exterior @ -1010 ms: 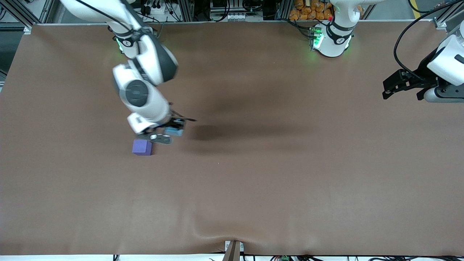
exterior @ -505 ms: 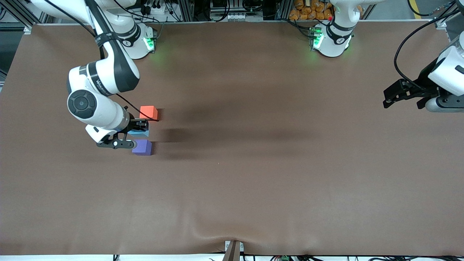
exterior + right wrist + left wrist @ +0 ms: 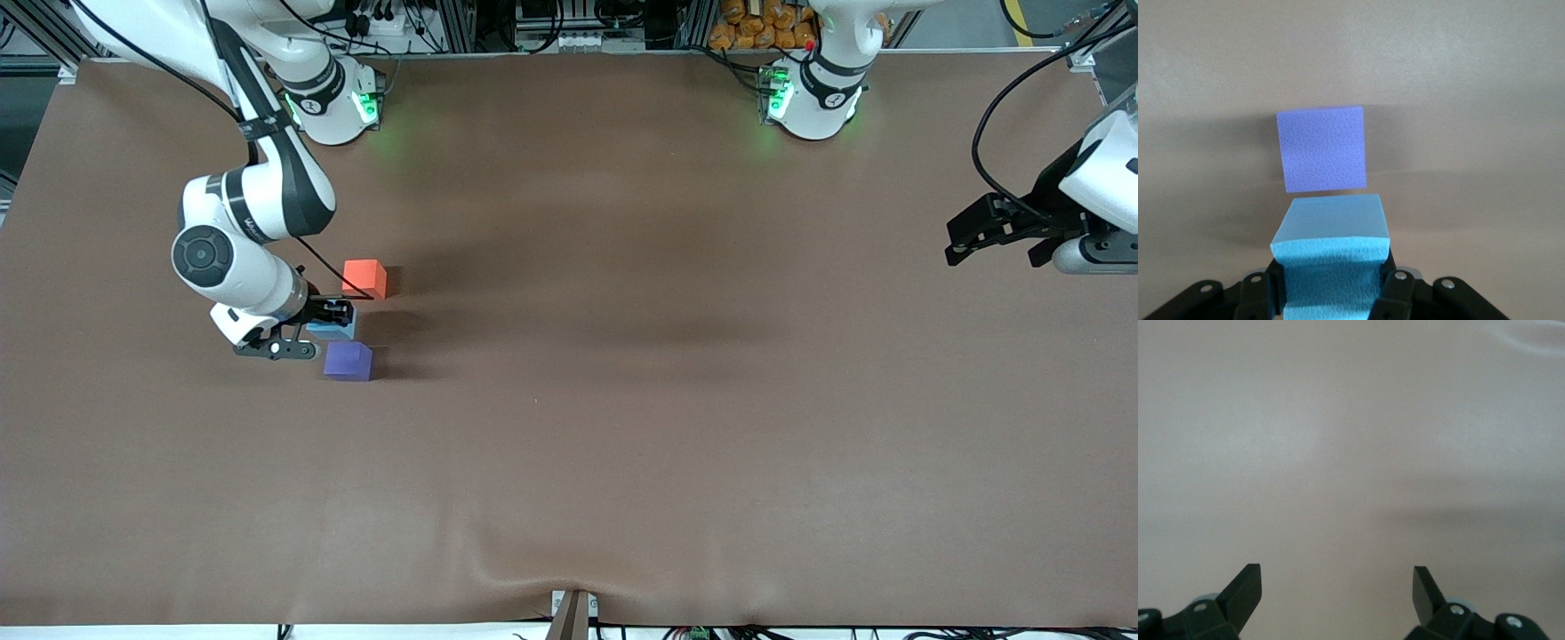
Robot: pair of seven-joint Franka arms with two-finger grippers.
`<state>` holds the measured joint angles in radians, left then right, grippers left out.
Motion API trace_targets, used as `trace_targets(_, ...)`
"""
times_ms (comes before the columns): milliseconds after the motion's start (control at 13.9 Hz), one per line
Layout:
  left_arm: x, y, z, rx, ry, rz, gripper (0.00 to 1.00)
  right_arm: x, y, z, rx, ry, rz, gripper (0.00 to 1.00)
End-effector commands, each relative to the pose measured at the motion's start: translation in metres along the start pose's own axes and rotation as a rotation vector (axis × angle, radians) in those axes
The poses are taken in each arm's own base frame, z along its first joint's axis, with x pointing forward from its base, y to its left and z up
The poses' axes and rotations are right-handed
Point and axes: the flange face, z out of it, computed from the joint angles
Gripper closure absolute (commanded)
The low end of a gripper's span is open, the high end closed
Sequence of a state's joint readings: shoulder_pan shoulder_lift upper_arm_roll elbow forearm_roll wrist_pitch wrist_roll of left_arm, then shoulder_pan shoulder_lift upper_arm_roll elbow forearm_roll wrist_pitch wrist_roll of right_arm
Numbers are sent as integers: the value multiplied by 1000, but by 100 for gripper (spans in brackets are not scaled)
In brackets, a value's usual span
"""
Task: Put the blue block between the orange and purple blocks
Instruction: 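Carry the blue block to the gap between orange and purple blocks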
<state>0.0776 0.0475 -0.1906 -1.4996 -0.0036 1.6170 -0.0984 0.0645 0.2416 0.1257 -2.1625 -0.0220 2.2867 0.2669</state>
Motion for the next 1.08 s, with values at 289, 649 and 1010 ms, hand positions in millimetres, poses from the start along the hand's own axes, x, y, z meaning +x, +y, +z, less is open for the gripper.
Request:
trace_targets(289, 0, -2, -4, 20, 19, 14, 0, -16, 1, 5, 16, 15, 1, 100)
trace_targets(649, -1, -6, -4, 21, 18, 10, 0, -21, 1, 14, 32, 17, 16, 100)
trace_targets(1010, -1, -6, -6, 21, 21, 13, 0, -24, -1, 34, 36, 21, 16, 100)
